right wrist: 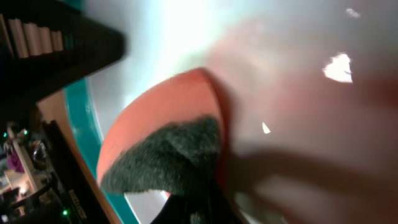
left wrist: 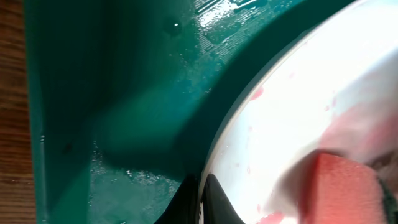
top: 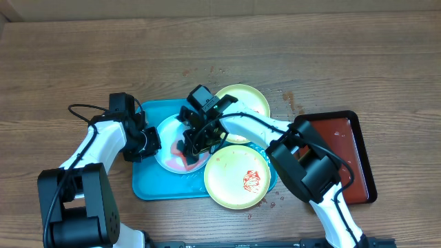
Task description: Clean dirty plates on tray and stack at the side
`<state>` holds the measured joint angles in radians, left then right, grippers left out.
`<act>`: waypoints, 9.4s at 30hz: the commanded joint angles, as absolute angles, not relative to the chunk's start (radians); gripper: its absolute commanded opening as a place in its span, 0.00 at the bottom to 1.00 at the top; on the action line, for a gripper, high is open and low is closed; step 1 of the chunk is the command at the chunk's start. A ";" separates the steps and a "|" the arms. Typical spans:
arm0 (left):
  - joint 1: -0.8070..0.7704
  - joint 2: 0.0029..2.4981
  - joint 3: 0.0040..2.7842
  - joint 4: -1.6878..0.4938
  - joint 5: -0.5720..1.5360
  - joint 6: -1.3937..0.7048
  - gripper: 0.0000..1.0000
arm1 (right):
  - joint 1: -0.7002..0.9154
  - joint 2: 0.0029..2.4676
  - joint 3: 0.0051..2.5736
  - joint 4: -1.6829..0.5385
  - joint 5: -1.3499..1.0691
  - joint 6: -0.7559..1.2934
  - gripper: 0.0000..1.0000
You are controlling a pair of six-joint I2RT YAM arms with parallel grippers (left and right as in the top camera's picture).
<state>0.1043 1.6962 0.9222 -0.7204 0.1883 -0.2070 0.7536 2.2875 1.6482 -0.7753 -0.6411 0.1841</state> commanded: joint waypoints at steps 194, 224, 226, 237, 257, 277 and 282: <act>0.089 1.713 0.908 -0.684 0.281 -0.236 0.05 | 0.118 1.703 1.359 -1.418 0.099 0.633 0.04; 0.030 1.189 0.970 -0.855 0.176 -0.247 0.05 | 0.118 1.703 1.359 -1.332 0.099 0.620 0.04; -0.006 1.190 0.981 -0.855 0.175 -0.247 0.04 | 0.118 1.703 1.359 -1.328 0.099 0.617 0.04; -0.281 1.241 1.155 -0.840 0.119 -0.278 0.04 | 0.115 1.703 1.360 -1.318 0.192 0.628 0.04; -0.580 1.617 1.379 -0.744 0.084 -0.313 0.04 | -0.125 1.703 1.486 -1.283 0.219 0.516 0.04; -0.857 2.022 1.870 -0.807 -0.168 -0.148 0.04 | -0.126 1.703 1.994 -1.540 0.197 0.440 0.04; -0.908 2.031 1.870 -0.796 -0.268 -0.112 0.04 | -0.126 1.703 2.028 -1.557 0.185 0.440 0.04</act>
<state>-0.8833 2.0182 1.8374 -0.8074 -0.1627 -0.1562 -0.1284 1.7317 1.9842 -1.5536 0.1940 0.4473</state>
